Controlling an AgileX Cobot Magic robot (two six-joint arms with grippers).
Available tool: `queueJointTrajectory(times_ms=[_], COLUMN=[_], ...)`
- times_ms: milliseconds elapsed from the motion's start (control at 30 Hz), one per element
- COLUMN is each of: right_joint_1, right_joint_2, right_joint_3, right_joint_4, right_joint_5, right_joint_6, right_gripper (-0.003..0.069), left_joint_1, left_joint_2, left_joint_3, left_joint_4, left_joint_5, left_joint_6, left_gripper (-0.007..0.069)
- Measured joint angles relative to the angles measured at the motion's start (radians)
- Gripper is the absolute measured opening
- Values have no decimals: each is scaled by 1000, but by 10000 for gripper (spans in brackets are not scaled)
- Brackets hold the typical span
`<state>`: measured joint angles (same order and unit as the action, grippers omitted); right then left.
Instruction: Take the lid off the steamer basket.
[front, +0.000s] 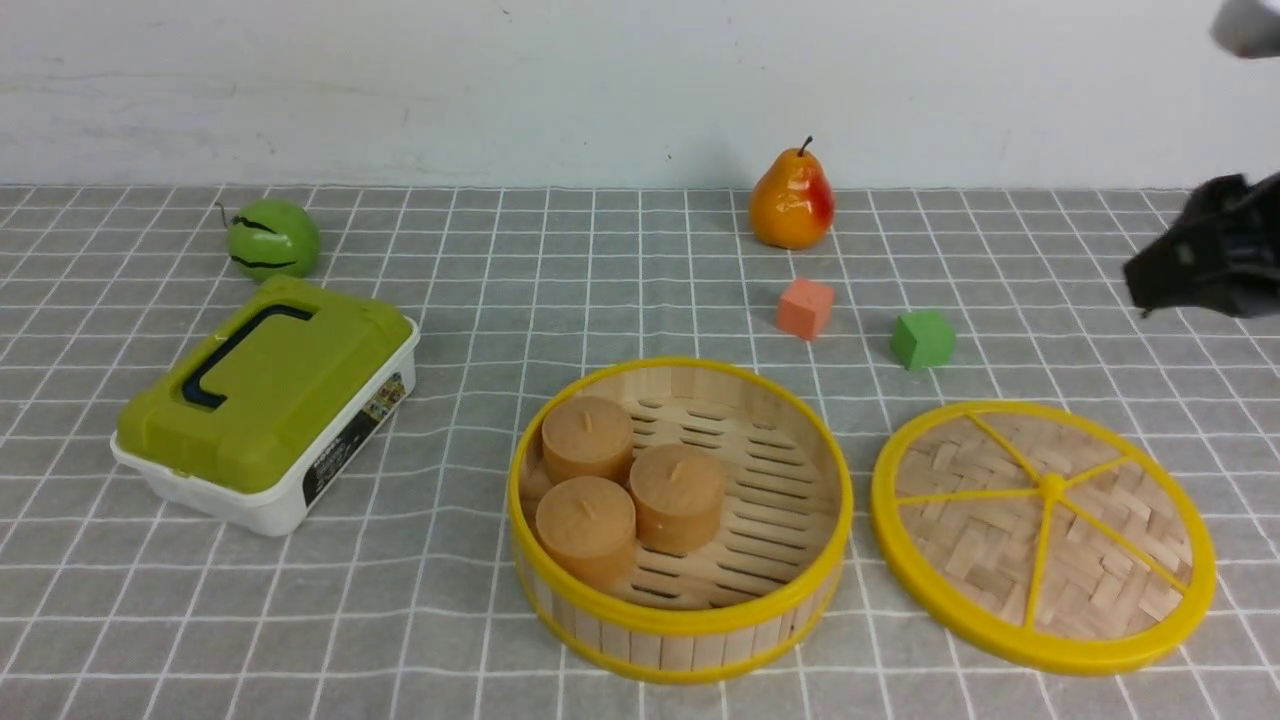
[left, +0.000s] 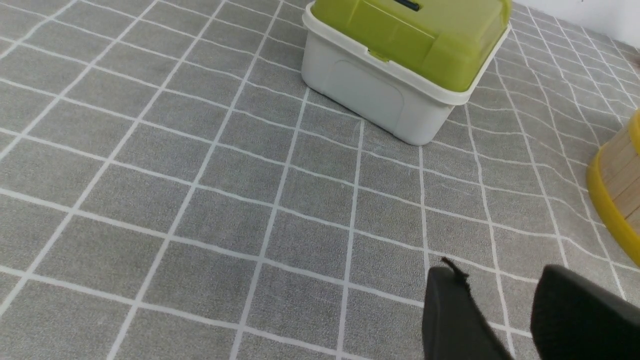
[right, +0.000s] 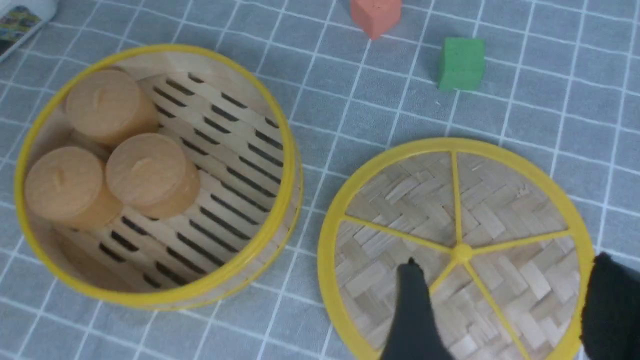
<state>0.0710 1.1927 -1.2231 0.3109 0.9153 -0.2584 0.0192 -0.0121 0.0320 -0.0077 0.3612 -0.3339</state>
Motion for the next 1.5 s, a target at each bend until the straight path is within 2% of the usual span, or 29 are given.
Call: queueJointTrajectory(times_ms=[67,133,167,200,267,367,533,867,1033,1100,1200,1267,1300,1333,1400,1500], right_joint_1=[0,0,0,0,0,0,0,0,91,128,145,147,148,149,149,146], right_joint_2=[-56,-175,-193,-263,-344,-430,-482,-487,-478,-476,-496,-507,-535,-550,-590,-658], right_joint_3=[38,136,151,203,266,340,396,403,422,448,511,544,596,626,692,764], right_joint_4=[-1,-1,-1,-3,-3,1,12,19,-50,-73,-64,-51,-22,-8,10,12], right_joint_5=[8,13,13,12,5,-14,-47,11,11,-67,-307,-405,-537,-594,-683,-721], right_joint_6=[0,-1,-1,-1,-1,-1,-1,-1,-1,-2,-36,-60,-93,-102,-113,-118], right_gripper=[351,236,226,148,52,-12,-21,-14,-10,-7,-4,-2,1,2,4,7], left_joint_1=[0,0,0,0,0,0,0,0,0,0,0,0,0,0,0,0], left_joint_2=[0,0,0,0,0,0,0,0,0,0,0,0,0,0,0,0], left_joint_3=[0,0,0,0,0,0,0,0,0,0,0,0,0,0,0,0], left_joint_4=[0,0,0,0,0,0,0,0,0,0,0,0,0,0,0,0], left_joint_5=[0,0,0,0,0,0,0,0,0,0,0,0,0,0,0,0], left_joint_6=[0,0,0,0,0,0,0,0,0,0,0,0,0,0,0,0], left_gripper=[239,239,239,239,239,239,239,239,239,239,239,239,239,239,239,239])
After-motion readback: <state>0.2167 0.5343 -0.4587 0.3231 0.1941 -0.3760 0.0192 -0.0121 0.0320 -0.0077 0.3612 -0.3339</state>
